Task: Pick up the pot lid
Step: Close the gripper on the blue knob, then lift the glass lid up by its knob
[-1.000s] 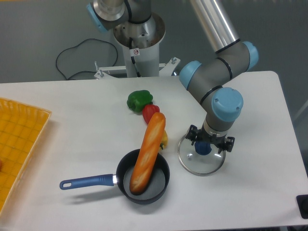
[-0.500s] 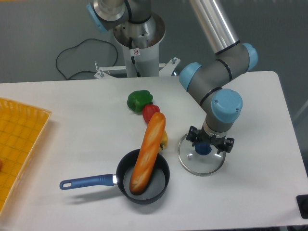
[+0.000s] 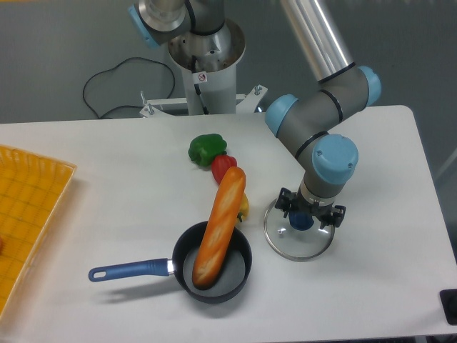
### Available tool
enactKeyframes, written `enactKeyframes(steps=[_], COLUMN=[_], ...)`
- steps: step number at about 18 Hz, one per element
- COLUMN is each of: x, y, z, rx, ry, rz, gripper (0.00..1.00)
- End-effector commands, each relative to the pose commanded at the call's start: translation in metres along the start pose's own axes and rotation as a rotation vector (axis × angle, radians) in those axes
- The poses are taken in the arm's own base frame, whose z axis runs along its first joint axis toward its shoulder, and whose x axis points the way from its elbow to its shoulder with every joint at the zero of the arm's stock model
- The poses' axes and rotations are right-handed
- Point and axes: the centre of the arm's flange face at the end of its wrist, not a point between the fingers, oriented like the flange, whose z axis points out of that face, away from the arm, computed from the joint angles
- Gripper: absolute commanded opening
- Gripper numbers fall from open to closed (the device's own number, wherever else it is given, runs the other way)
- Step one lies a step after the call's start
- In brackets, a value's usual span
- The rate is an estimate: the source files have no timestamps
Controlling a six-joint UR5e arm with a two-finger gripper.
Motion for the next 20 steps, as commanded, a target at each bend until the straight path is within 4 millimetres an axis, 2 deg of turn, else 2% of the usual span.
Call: enactKeyframes(steps=[3,7,11,20], x=[0.0,0.0,0.0,0.009], y=[0.0,0.0,0.0,0.005], z=[0.0,0.0,-0.002,-0.031], rx=[0.0,0.0,0.002,0.016], ry=[0.0,0.0,-0.002,-0.028], rz=[0.0,0.0,0.0,0.006], gripper=[0.65,0.55,0.51,0.48])
